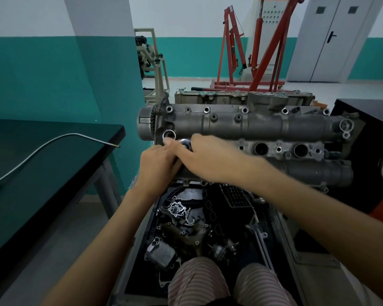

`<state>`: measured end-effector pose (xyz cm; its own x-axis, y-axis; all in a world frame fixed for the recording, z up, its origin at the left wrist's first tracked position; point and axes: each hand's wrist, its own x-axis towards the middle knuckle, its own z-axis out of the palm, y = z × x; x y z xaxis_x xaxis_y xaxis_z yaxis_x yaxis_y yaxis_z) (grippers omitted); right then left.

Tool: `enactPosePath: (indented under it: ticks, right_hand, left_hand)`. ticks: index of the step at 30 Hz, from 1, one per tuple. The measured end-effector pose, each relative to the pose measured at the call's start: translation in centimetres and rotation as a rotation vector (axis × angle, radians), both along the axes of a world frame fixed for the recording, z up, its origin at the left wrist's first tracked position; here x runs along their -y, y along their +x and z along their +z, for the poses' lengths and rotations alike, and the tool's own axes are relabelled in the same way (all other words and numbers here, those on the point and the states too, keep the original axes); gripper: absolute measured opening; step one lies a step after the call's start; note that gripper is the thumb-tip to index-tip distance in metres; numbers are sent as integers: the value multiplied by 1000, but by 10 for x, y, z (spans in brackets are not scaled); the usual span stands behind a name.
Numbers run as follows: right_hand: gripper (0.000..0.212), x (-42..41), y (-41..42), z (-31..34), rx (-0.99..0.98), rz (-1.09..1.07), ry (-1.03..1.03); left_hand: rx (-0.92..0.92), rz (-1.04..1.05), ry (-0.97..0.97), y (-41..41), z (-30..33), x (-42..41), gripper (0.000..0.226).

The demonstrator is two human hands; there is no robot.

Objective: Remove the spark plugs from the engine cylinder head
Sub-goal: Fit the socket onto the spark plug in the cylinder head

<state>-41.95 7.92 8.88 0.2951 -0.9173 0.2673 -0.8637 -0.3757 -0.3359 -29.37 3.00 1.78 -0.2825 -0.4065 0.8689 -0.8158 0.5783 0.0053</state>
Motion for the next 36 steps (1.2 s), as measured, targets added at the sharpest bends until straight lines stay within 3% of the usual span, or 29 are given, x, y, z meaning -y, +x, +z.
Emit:
enactPosePath:
  ticks: [1,3,4,5,6,9,11,13,15,17,19,20,21,23,24,25,27,28,31,33,34,35,36]
  right_hand:
    - [57,-4,4,-9,250,-12,144]
    - [50,-12,14,-16,835,22,625]
    - [49,-14,17,-16,1009,59,788]
    - [52,-13,17,-15,1034,84,803]
    - [57,-11,15,-13,855,72,647]
    - [65,-6,-1,4,-115,4,-102]
    - [65,-1,-9,14,-280,-3,-203]
    - [70,2,-8,8,-159,16,-112]
    - [67,-3,-1,-5,262,48,105]
    - [61,-9,8,-16,774,68,530]
    - [56,-12,16,-22,1052,86,786]
    - [55,-11,18,-22,1007,77,730]
    - [55,-10,18,-20,811,54,555]
    - [57,-5,7,-14,192,11,40]
    - [56,-3,0,-7,-47,-3,-129]
    - [56,1,-6,-2,-151,6,-192]
    - [57,7,-12,4,-111,52,-94]
    - [55,7,-11,2,25,81,8]
    - [47,-4,-1,-11,779,129,616]
    - [38,-10,6,-20,1115,180,922]
    - [35,-9,9,-23,1120,158,899]
    - [35,-7,12,-23,973,105,739]
    - [41,-6,12,-20,691,45,492]
  left_hand:
    - [-3,-13,-7,0,1,-1,26]
    - [4,-48,10,0,1,-3,23]
    - [0,-61,32,0,2,-4,20]
    - [-14,-65,61,0,2,-5,19]
    - [-29,-58,85,0,2,-5,20]
    - [-23,6,79,-2,0,-3,28]
    - [-15,28,46,-3,0,-1,28]
    - [-10,12,21,-2,-2,1,28]
    - [-17,-2,11,-2,-1,2,28]
    - [-26,-2,-9,-3,0,1,26]
    - [-38,-14,-23,-4,1,-1,21]
    - [-40,-26,-16,-4,1,-2,18]
    - [-31,-27,-5,-3,2,-2,14]
    - [-15,-3,-13,-4,3,-2,13]
    - [-17,11,-28,-4,2,-1,18]
    - [-24,25,-34,-5,2,1,23]
    - [-37,35,-24,-6,0,2,28]
    - [-45,25,-12,-5,-1,2,29]
    - [-63,3,49,-5,0,0,25]
    - [-61,16,77,-6,2,-3,23]
    - [-52,21,80,-6,2,-4,21]
    - [-38,21,89,-6,3,-5,19]
    - [-29,19,111,-5,3,-6,23]
